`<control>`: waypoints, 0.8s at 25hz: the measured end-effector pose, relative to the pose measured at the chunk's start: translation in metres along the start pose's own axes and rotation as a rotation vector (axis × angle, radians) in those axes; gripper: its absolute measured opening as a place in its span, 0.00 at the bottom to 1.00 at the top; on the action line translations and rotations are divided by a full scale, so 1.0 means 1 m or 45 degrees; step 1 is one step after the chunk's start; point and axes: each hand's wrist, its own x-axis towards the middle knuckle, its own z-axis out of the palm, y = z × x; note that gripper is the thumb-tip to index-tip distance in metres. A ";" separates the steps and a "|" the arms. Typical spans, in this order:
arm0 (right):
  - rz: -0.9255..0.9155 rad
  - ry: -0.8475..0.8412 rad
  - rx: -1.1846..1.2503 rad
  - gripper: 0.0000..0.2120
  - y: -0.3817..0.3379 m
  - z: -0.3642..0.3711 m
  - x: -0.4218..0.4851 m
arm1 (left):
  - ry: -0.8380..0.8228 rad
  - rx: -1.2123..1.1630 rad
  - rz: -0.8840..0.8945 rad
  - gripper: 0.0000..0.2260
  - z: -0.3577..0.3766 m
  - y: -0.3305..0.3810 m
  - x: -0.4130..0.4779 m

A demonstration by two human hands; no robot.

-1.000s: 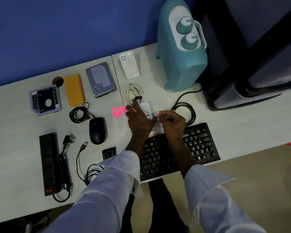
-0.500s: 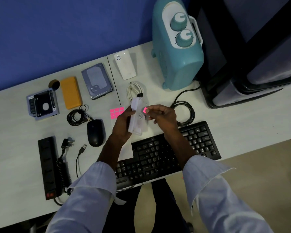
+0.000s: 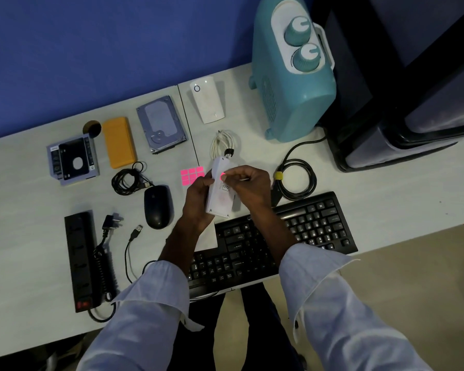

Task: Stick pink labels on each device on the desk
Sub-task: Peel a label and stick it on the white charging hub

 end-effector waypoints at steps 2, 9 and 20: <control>0.000 0.034 -0.010 0.06 0.000 0.003 -0.003 | -0.005 0.005 -0.008 0.22 0.000 -0.002 0.000; 0.134 0.216 -0.017 0.21 -0.004 0.003 -0.005 | -0.049 0.039 -0.012 0.23 -0.007 -0.010 0.001; 0.262 0.184 0.187 0.10 0.012 -0.023 -0.004 | 0.385 1.100 0.596 0.28 0.032 -0.026 0.021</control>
